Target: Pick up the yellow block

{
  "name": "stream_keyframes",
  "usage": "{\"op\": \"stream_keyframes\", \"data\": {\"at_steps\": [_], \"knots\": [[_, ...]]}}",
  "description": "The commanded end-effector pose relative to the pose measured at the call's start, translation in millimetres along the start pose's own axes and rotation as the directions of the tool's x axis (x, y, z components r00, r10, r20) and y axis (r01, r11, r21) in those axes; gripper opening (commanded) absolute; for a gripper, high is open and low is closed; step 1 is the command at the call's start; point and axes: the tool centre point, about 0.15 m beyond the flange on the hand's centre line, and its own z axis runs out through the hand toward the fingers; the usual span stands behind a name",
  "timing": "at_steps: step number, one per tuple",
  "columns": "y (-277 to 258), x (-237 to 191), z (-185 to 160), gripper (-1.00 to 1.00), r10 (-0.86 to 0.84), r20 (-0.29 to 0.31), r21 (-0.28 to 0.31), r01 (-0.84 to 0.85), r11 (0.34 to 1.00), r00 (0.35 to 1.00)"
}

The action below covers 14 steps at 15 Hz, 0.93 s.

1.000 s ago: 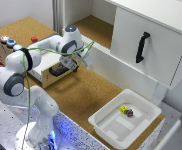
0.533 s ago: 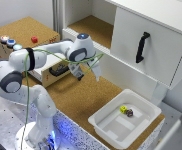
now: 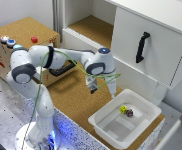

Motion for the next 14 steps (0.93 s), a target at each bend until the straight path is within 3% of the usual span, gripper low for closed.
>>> {"op": "stream_keyframes", "data": {"at_steps": [1,5,7,9,10,11,12,14], "knots": [[9.8,29.9,73.5,1.00,0.124,0.156,0.078,-0.137,0.987,0.980],[-23.0,23.1,88.4,1.00,0.305,0.074,0.118,-0.312,0.943,0.950],[-37.9,29.3,92.4,1.00,0.357,0.066,0.135,-0.363,0.922,0.932],[-46.2,32.9,104.6,1.00,0.394,0.117,0.138,-0.407,0.903,0.912],[-45.1,31.4,111.2,1.00,0.452,0.129,0.112,-0.466,0.878,0.883],[-39.3,28.5,125.3,1.00,0.515,0.190,0.117,-0.540,0.833,0.836],[-35.0,25.0,134.3,1.00,0.555,0.213,0.108,-0.584,0.805,0.804],[-30.3,21.0,136.0,1.00,0.603,0.193,0.091,-0.626,0.774,0.774]]}}
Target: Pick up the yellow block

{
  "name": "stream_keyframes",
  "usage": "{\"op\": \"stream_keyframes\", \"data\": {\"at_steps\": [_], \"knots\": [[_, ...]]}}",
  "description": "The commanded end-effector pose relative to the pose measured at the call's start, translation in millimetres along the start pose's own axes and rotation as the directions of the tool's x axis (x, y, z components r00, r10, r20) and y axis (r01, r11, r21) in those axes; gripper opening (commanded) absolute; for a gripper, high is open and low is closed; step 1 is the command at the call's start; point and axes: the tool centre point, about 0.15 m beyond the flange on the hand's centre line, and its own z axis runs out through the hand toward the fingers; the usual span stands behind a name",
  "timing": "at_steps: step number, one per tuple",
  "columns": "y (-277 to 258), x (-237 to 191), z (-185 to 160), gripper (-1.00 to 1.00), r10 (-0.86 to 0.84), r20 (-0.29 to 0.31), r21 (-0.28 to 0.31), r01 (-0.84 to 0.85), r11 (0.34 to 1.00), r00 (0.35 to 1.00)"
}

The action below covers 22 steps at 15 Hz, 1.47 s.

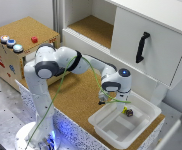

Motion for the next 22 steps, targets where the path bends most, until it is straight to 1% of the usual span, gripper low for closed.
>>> {"op": "stream_keyframes", "data": {"at_steps": [1,2,3,4,6,10,15,17,18,19,20,21,22], "knots": [[-0.3,12.2,33.7,1.00,0.152,0.031,0.040,-0.154,0.987,0.988],[0.3,14.3,28.9,1.00,0.158,0.009,0.053,-0.158,0.986,0.987],[0.6,16.1,25.8,1.00,0.166,0.002,0.060,-0.165,0.984,0.986],[0.6,16.6,24.3,-1.00,0.173,-0.003,0.065,-0.172,0.983,0.985],[1.3,13.7,26.2,-1.00,0.182,0.006,0.074,-0.182,0.981,0.983],[4.0,5.4,32.0,-1.00,0.189,0.025,0.074,-0.191,0.979,0.982],[12.5,-2.7,23.2,-1.00,0.190,0.008,0.076,-0.190,0.979,0.982],[15.2,-11.0,3.9,-1.00,0.177,-0.028,0.099,-0.173,0.980,0.984],[16.5,-16.7,-10.6,-1.00,0.167,-0.048,0.125,-0.160,0.979,0.985],[16.0,-24.0,-26.6,-1.00,0.144,-0.080,0.140,-0.132,0.981,0.986],[14.6,-34.6,-45.0,-1.00,0.110,-0.109,0.167,-0.091,0.982,0.988],[11.2,-44.5,-58.5,-1.00,0.066,-0.108,0.192,-0.044,0.980,0.992],[6.9,-54.0,-70.8,-1.00,0.018,-0.129,0.198,0.008,0.980,0.991]]}}
